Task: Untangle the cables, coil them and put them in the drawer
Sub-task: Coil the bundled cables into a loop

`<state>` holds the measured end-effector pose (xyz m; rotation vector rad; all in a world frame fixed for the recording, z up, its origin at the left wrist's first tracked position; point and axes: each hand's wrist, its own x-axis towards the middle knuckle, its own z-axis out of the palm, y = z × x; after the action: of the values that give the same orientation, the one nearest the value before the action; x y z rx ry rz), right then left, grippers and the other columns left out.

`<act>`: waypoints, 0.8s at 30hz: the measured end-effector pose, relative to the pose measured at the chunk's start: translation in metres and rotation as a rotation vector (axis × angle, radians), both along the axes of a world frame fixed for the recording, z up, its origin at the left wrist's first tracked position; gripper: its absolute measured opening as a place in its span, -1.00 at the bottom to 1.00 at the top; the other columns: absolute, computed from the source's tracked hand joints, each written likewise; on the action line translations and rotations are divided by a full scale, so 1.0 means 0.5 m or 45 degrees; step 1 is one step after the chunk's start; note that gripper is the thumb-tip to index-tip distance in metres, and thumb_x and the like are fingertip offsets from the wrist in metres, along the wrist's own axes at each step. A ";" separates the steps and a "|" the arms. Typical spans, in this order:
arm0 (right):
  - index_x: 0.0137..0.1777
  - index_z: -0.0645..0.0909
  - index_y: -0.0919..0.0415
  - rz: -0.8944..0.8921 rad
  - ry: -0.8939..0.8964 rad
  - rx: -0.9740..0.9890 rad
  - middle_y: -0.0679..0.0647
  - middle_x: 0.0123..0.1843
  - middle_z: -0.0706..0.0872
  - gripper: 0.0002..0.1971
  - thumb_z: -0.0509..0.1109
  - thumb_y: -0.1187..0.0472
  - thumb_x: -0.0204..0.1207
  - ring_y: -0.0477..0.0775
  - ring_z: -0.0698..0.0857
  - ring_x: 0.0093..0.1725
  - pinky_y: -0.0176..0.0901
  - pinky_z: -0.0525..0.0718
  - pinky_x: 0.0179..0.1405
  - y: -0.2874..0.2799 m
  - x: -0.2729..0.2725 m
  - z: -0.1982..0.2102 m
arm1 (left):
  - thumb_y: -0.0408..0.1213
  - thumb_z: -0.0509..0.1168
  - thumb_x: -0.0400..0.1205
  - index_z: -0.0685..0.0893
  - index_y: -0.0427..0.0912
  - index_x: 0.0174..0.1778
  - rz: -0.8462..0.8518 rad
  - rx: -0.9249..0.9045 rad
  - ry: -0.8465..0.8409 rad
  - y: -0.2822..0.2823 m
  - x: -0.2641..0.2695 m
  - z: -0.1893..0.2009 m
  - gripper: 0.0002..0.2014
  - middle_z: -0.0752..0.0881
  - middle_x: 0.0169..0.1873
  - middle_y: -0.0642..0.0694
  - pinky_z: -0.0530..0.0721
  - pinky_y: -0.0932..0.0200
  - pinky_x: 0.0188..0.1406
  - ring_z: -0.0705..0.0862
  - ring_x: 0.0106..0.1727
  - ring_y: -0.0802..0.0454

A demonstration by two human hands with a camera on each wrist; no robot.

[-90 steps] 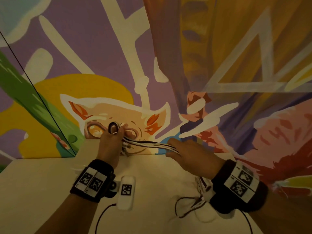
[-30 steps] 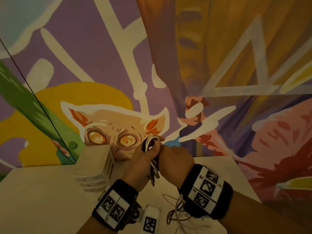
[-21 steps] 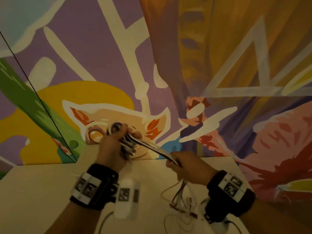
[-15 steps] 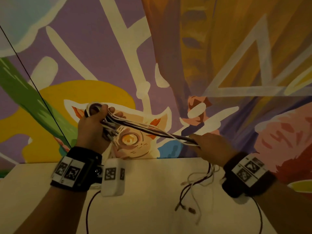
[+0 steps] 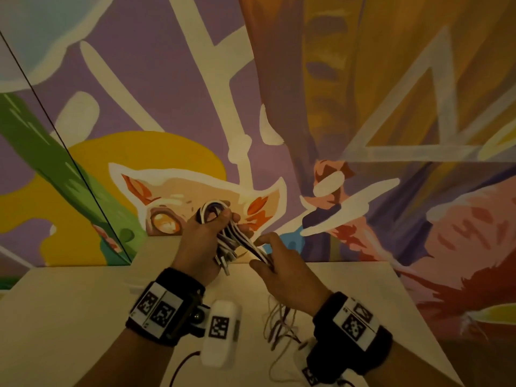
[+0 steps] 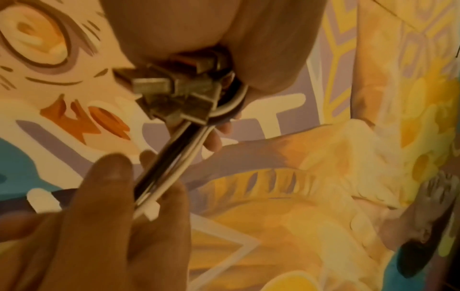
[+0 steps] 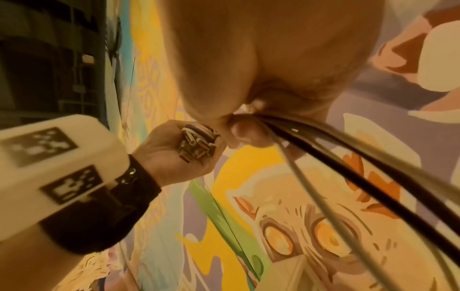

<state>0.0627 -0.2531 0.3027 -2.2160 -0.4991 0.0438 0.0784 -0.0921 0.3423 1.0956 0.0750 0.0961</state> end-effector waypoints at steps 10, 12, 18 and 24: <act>0.32 0.37 0.01 0.303 -0.364 -0.487 0.11 0.08 0.67 -0.75 0.21 0.07 0.69 0.06 0.55 -0.01 -0.13 0.59 -0.21 -0.013 -0.043 0.081 | -0.20 0.26 0.69 0.59 -0.03 0.10 0.087 0.514 -0.263 0.040 0.007 -0.033 -0.90 0.55 -0.32 -0.17 0.60 0.04 -0.43 0.51 -0.32 -0.15; 0.29 0.47 0.07 0.497 -0.483 -0.655 0.11 0.13 0.67 -0.78 0.19 0.14 0.69 0.05 0.48 0.00 -0.35 0.36 -0.25 -0.009 -0.044 0.107 | 0.05 0.24 0.63 0.57 -0.02 0.06 -0.046 0.628 -0.288 0.031 0.003 -0.040 -0.76 0.53 -0.36 -0.03 0.53 0.04 -0.39 0.47 -0.31 -0.09; 0.19 0.53 0.11 0.634 -0.421 -0.450 0.12 0.06 0.68 -0.85 0.21 0.19 0.68 -0.13 0.44 -0.19 -0.34 0.40 -0.19 0.003 -0.027 0.145 | 0.53 0.29 0.32 0.66 -0.08 0.16 -0.579 0.391 -0.228 0.011 -0.026 -0.056 -0.22 0.50 -0.14 -0.44 0.50 -0.03 -0.27 0.44 -0.18 -0.37; 0.19 0.42 -0.03 0.416 -0.344 -0.218 0.06 -0.01 0.73 -0.85 0.25 0.11 0.66 0.02 0.69 -0.13 0.03 0.75 -0.09 -0.010 -0.003 0.136 | 0.22 0.68 0.08 0.51 -0.03 0.32 -0.685 0.325 -0.185 0.006 -0.051 -0.058 -0.08 0.81 -0.17 -0.06 0.75 0.04 -0.30 0.72 -0.27 -0.09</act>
<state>0.0613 -0.2580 0.3708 -2.2964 -1.0380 -0.0434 0.0528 -0.0890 0.3132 1.3264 -0.3708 -0.3055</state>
